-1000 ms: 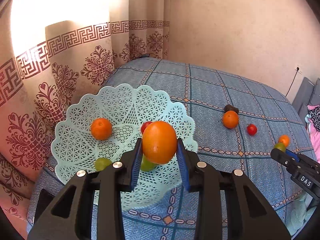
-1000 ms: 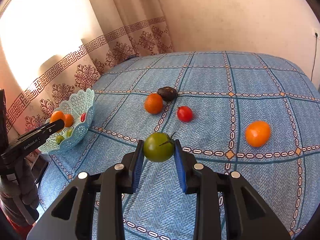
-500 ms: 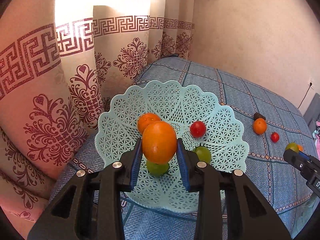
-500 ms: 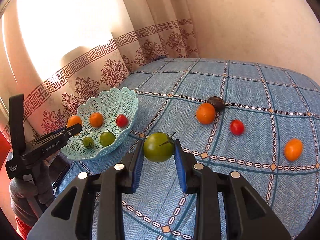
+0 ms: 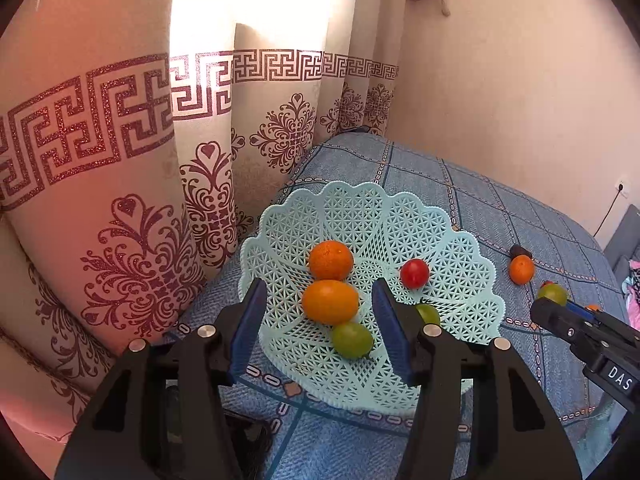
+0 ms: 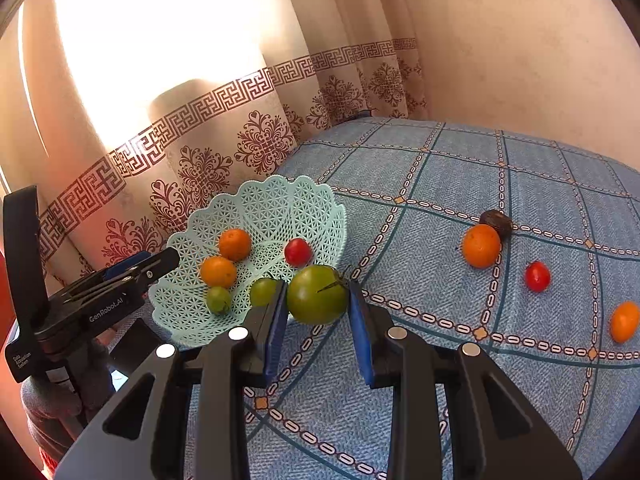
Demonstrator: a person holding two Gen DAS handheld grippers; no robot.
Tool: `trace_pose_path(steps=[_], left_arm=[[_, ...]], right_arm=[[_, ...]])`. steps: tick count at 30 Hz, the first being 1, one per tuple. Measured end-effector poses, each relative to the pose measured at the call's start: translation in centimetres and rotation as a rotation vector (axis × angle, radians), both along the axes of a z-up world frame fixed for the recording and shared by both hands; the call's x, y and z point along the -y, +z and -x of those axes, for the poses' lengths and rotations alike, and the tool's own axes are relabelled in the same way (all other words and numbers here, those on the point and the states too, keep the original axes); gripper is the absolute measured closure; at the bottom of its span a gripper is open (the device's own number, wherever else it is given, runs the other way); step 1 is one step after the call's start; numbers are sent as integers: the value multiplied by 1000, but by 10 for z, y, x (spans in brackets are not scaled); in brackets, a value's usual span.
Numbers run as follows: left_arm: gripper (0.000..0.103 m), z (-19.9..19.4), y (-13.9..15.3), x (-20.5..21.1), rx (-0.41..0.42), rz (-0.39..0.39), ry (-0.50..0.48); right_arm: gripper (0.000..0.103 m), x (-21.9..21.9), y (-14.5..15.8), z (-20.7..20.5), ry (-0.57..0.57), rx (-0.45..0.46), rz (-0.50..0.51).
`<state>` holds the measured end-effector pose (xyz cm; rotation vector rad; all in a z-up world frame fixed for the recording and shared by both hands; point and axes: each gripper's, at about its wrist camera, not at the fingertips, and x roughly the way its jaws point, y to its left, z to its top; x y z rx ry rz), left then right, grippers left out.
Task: Organize fruits
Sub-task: 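Open the left gripper over the basket while the right gripper drops its green tomato there, then grasp the large orange on the cover with the right gripper while the left gripper returns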
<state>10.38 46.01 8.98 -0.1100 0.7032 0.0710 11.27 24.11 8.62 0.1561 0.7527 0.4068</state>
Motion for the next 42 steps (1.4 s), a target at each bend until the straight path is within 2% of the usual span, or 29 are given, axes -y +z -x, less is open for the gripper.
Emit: trace_pose_path(steps=[3,14,16,17,23,29,32,42], left_arm=[[37,4,3,0,18,-23,12],[18,10,5,4,41,-76,15],[14,10,4,3,38,-76,19],[12,11,3,2,37,-76,22],[11,8,-1,3,26,-80,27],[8,7,-1,12,30,-111,22],[7,9,0,19,35,-134,17],[7,10,2,37,35,-163,-11]], right_arm=[[73,-9,2,-4,9,7,5],[71,-31,-1,-23,19,7,22],[57,-32,-2,-23,19,8,13],[54,-31,-2,-22,14,13,13],[52,-22,-8,-17,-8,8,20],[52,-7,-12,-13,-31,-6,4],[47,0,-12,-10,-46,-8,-7],[47,18,-15,-4,-73,-17,-17]])
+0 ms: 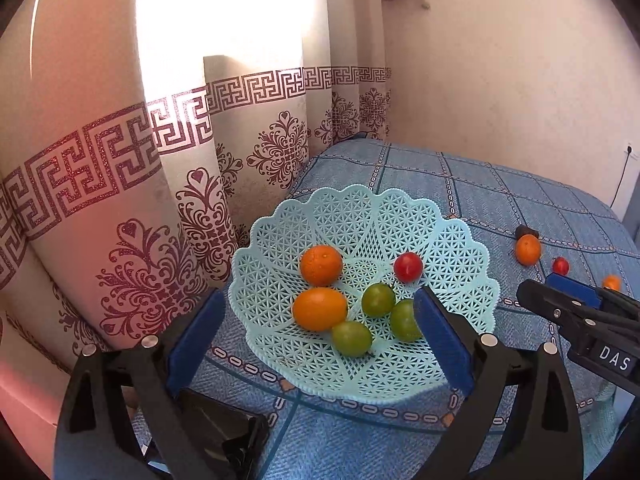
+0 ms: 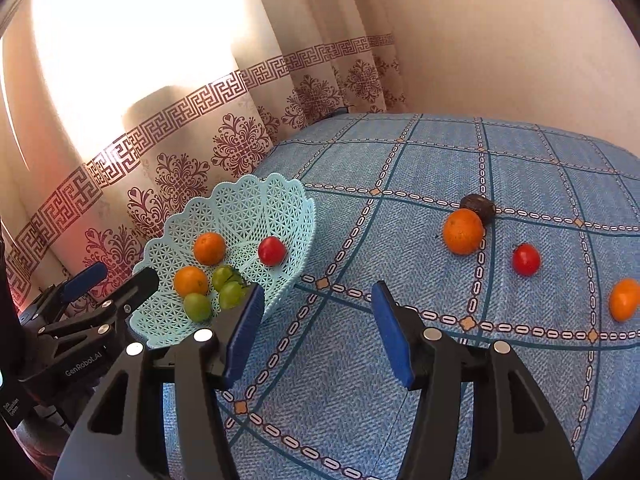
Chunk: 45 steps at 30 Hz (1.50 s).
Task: Organize fruits
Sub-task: 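Grasp the large orange on the cover with the right gripper while the left gripper returns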
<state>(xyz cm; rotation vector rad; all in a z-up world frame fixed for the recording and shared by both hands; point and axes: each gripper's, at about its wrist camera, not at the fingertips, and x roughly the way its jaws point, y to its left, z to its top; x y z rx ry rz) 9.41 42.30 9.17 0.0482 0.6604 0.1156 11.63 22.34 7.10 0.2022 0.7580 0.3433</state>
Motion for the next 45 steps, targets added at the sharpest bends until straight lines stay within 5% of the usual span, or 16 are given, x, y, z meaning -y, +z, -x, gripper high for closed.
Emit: trace_pose_path(steps=[15,36,45], left_arm=[[7,1,1,43,-7,-29,-78],[7,-2,-6,152,-31,-91,-275],[7,-19,-14,192,-41,-102,-328]], right_arm=[[47,48,-13,12,-75,-32,26],[47,206,-31,20,-402,-80,104],[49,221,-45,-7,-387,-111,159]])
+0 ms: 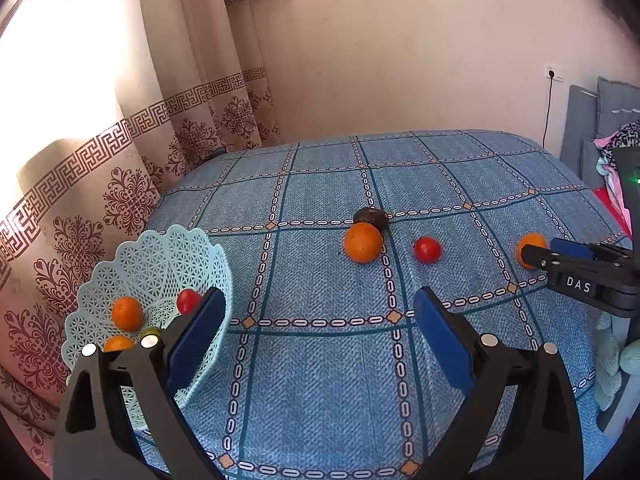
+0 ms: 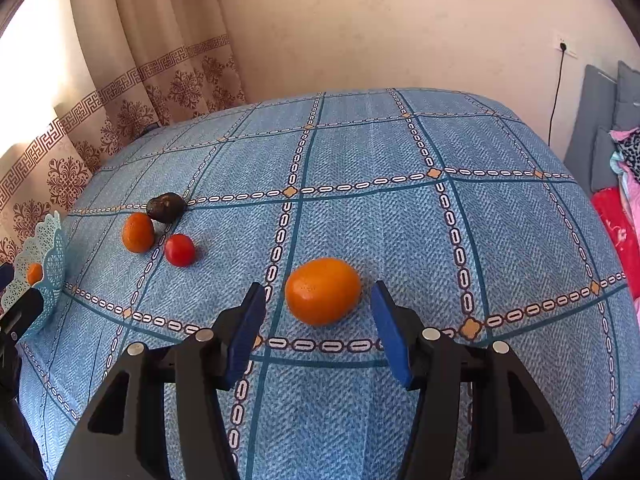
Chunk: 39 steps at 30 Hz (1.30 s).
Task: Organize fruits
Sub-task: 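Grasp the large orange on the cover with the right gripper while the left gripper returns, then grasp the orange tomato beside the avocado with the left gripper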
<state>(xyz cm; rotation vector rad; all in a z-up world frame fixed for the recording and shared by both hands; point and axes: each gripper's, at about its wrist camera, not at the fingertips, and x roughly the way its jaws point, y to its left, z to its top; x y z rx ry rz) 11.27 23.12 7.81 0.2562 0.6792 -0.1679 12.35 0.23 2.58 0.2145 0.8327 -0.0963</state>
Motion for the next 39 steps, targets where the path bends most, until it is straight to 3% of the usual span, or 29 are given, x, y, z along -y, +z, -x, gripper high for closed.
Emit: trace_pose_path(steps=[4,8,20,24,27,35,39], left_arm=[[7,-12,-3,13,-3,-3,-13],[9,-26,-7,25,-26,12,-27],[46,-83,-32,48,-151,72,-77],[47,-101,-43,46,-198,95,-57],[55,-112,-51,43,-226,111,-45],[57,-131,-65,38,-285,157,-33],[65,-130,-68,39,-282,162,-33]], right_arm=[[58,-1,-12,-10,6,-37,9],[60,1,-14,-10,6,-34,-3],[61,2,-14,-8,4,-24,-16],[61,2,-14,-7,2,-22,-22],[61,3,-15,-6,1,-21,-28],[60,2,-14,-7,0,-21,-23],[60,2,-14,-7,-1,-20,-21]])
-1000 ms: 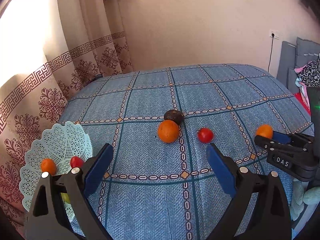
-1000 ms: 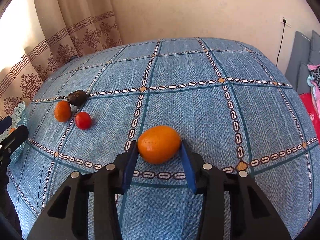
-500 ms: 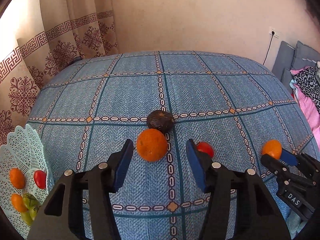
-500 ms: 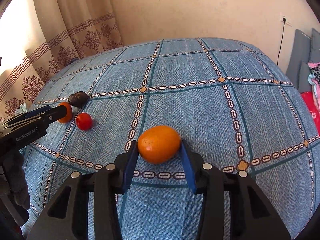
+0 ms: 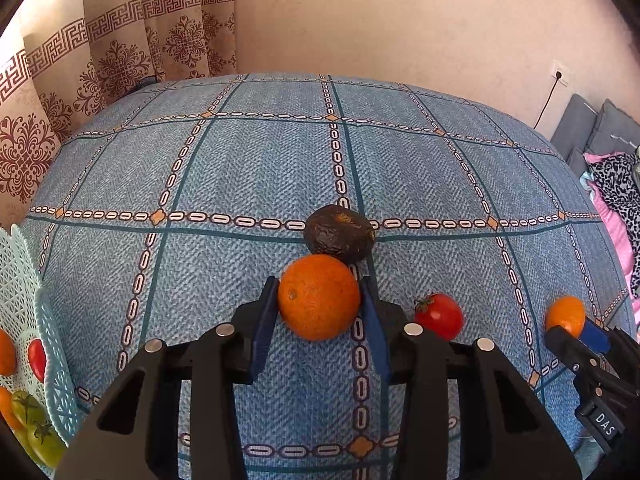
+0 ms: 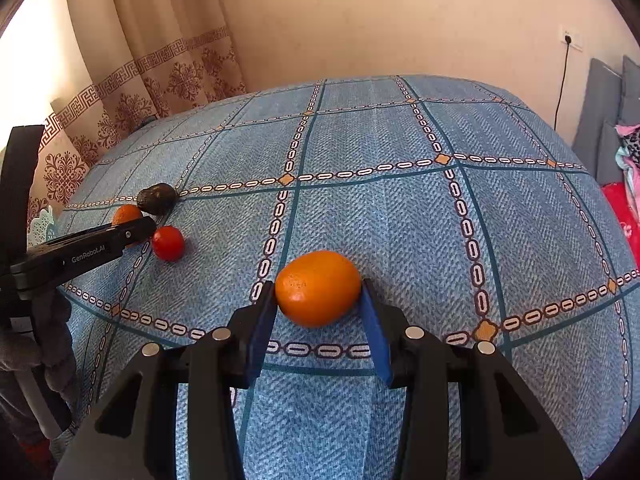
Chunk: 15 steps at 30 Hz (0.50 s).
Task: Organize fruits
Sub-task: 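Grasp the orange tomato beside the avocado with the left gripper, then carry the orange tomato into the basket and open the left gripper while the right gripper carries the orange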
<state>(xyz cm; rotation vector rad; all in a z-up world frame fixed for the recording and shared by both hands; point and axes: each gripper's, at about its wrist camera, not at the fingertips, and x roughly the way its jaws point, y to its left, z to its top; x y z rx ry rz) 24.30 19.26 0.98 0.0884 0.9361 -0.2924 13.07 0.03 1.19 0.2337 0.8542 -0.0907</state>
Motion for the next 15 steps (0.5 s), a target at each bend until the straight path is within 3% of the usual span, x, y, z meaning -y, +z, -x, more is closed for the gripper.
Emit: trace_pose_path(steps=[15], left_arm=[[66,30,17,4,64,-33,-21]], right_arm=[[61,8,3,9,4,29,-33]])
